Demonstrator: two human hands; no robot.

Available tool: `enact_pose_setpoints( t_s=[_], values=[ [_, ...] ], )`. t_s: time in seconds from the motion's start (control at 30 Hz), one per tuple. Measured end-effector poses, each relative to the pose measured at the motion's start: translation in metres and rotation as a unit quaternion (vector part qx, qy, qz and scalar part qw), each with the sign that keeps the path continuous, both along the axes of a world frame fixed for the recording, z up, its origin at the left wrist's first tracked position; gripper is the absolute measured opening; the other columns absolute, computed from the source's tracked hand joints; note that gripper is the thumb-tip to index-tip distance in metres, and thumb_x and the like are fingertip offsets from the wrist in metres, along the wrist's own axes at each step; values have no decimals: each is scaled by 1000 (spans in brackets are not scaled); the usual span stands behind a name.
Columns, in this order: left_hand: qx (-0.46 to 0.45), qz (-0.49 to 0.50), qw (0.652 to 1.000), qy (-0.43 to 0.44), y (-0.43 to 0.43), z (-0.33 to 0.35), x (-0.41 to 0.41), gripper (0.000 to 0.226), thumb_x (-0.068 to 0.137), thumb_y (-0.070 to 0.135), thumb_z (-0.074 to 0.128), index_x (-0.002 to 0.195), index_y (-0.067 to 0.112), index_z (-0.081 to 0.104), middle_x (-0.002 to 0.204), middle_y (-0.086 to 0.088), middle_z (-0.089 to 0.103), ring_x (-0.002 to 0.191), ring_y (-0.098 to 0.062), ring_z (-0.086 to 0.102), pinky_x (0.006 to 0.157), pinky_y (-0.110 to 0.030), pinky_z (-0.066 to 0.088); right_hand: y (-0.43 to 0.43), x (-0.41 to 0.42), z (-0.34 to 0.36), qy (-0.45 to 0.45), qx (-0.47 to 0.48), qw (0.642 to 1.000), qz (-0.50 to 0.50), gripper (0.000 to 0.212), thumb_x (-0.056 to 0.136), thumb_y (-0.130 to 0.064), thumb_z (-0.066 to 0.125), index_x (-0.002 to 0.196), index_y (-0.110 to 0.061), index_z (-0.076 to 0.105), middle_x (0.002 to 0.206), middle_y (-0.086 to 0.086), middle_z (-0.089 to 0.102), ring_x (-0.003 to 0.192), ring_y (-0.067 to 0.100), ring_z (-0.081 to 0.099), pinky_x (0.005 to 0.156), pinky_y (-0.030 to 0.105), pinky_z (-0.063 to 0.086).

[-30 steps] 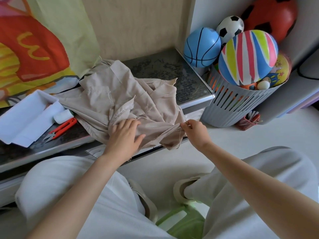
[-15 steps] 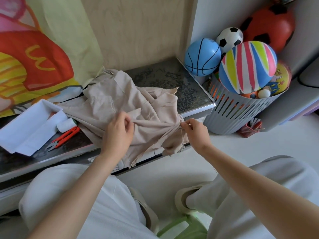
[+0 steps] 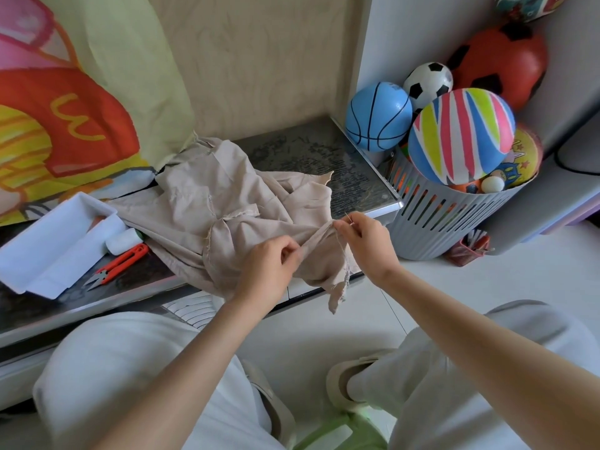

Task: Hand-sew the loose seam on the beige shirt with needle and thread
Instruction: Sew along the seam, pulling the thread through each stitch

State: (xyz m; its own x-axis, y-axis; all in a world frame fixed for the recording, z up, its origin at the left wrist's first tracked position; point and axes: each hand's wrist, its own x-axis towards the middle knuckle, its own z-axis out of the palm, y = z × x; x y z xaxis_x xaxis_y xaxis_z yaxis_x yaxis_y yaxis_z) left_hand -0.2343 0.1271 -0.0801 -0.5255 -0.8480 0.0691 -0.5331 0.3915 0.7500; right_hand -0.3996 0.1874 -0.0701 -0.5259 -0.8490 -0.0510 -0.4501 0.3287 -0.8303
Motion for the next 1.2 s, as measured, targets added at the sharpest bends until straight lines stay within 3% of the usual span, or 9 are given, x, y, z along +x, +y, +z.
enact_pose_setpoints(
  t_s=[0.07,0.2,0.4,0.53,0.63,0.87,0.97,1.1,1.2],
  values=[
    [46,14,998,39,-4,8,0,14,92,12,57,78,12,60,63,6,55,60,-11,49,58,-17,38,1,-3,-1,2,8,1000,6,25,95,-28,52,82,-8,61,69,5,61,51,8,39,52,26,32],
    [118,37,991,58,-14,19,3,18,98,12,45,84,13,57,69,6,49,63,-6,41,53,-21,33,0,-2,-3,4,14,1000,28,23,93,-30,56,82,-10,63,66,2,59,52,8,41,53,26,31],
    [142,-24,990,12,-23,13,12,51,69,66,55,71,16,53,63,9,43,62,-10,41,63,-30,32,0,12,-4,17,20,997,66,21,92,-33,58,75,-20,58,56,-8,47,54,7,41,53,25,32],
    [123,-27,992,12,-21,3,8,10,78,37,74,82,31,67,74,6,63,66,-3,53,68,-25,43,1,15,-3,25,21,996,86,23,92,-30,58,70,-24,55,52,-10,43,49,6,37,47,18,30],
    [109,-18,994,15,-14,1,0,3,83,20,71,82,22,69,72,4,65,62,0,51,68,-20,41,2,17,-3,30,23,994,98,28,92,-31,57,65,-30,51,51,-10,42,48,7,37,47,18,29],
    [120,30,991,45,0,3,-12,14,100,14,41,89,10,47,73,9,51,75,-15,48,66,-22,32,2,18,-5,2,23,995,92,30,92,-29,58,63,-27,51,48,-10,41,44,6,35,48,20,26],
    [152,44,985,68,9,6,-14,16,98,23,47,96,8,45,78,6,52,77,-14,49,62,-16,36,2,19,-5,-8,19,996,88,30,92,-30,57,64,-21,54,50,-10,42,46,6,35,49,20,26],
    [58,27,998,26,22,3,-12,38,87,30,66,97,11,35,89,-3,51,80,-20,49,61,-23,35,4,18,-3,-8,17,996,91,31,93,-31,56,72,-8,60,52,-8,44,45,6,36,47,17,26],
    [-88,5,996,9,27,-2,-9,30,81,18,72,92,10,44,92,-1,47,77,-21,46,63,-28,34,4,16,-1,-5,19,996,88,28,94,-30,55,70,-15,58,54,-9,46,49,5,38,47,15,28]
  ],
)
